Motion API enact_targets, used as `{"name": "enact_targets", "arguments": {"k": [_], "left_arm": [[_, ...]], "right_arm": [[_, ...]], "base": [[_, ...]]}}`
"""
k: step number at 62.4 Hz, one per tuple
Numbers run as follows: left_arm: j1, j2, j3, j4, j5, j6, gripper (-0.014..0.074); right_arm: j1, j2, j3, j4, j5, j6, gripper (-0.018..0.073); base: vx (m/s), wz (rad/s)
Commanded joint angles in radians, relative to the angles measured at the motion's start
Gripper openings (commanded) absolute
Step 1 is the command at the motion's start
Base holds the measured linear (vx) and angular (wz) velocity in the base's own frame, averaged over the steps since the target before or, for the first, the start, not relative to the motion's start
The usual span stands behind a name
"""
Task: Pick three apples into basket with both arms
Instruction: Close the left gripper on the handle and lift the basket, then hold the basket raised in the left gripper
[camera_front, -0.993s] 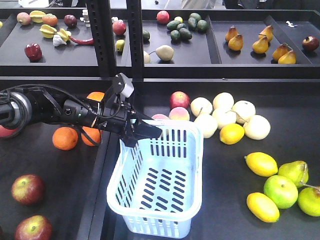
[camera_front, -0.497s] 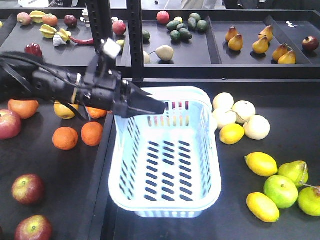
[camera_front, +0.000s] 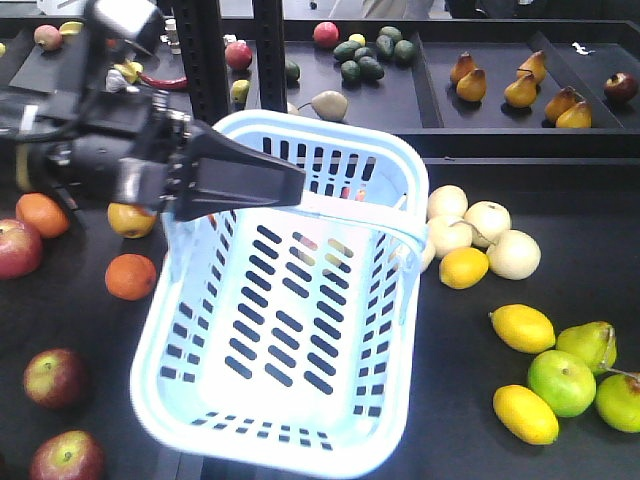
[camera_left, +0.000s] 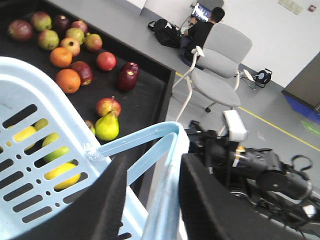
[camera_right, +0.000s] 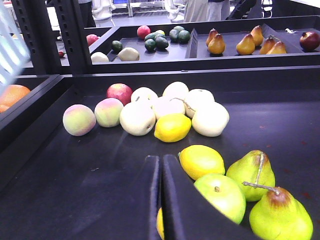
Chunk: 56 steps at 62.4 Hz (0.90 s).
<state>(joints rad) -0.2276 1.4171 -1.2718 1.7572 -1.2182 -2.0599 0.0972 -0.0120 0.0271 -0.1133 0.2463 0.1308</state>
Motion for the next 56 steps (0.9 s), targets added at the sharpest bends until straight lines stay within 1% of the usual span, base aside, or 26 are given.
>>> {"name": "enact_targets", "arguments": {"k": [1,8,18,32,38,48,56], "left_arm": [[-0.004,-0.129,0.023,0.021,-0.087,-0.035,-0.0008],[-0.004,-0.230,0.081,0.021,-0.047,-0.044,-0.0008],[-0.004,-0.341,0.161,0.021,0.058,-0.045,-0.0008],[-0.004,-0.464,0.248,0.021,0.096,-0.049,-0.0008],[-0.004,-0.514,0.293,0.021,0.156,-0.068,-0.0008],[-0.004,-0.619,0.362,0.021,0.236,-0.068,-0.0008],[-0.004,-0.703,0.432,0.021,0.355,-0.068,-0.0008]], "right_arm": [[0.001,-0.012,0.014,-0.011,-0.073,-0.008,-0.0005],[0.001,-0.012,0.014,-0.011,-0.073,-0.008,-0.0005],[0.001,-0.012,0.014,-0.011,-0.073,-0.008,-0.0005],[0.001,-0.012,0.014,-0.011,-0.073,-0.008,-0.0005],[0.001,-0.012,0.014,-0.011,-0.073,-0.008,-0.0005],[0.001,-0.012,0.014,-0.011,-0.073,-0.008,-0.0005],[0.001,-0.012,0.014,-0.011,-0.073,-0.008,-0.0005]], "base": [[0.00,0.00],[0.00,0.00],[0.00,0.00],[0.00,0.00],[0.00,0.00],[0.00,0.00],[0.00,0.00]]}}
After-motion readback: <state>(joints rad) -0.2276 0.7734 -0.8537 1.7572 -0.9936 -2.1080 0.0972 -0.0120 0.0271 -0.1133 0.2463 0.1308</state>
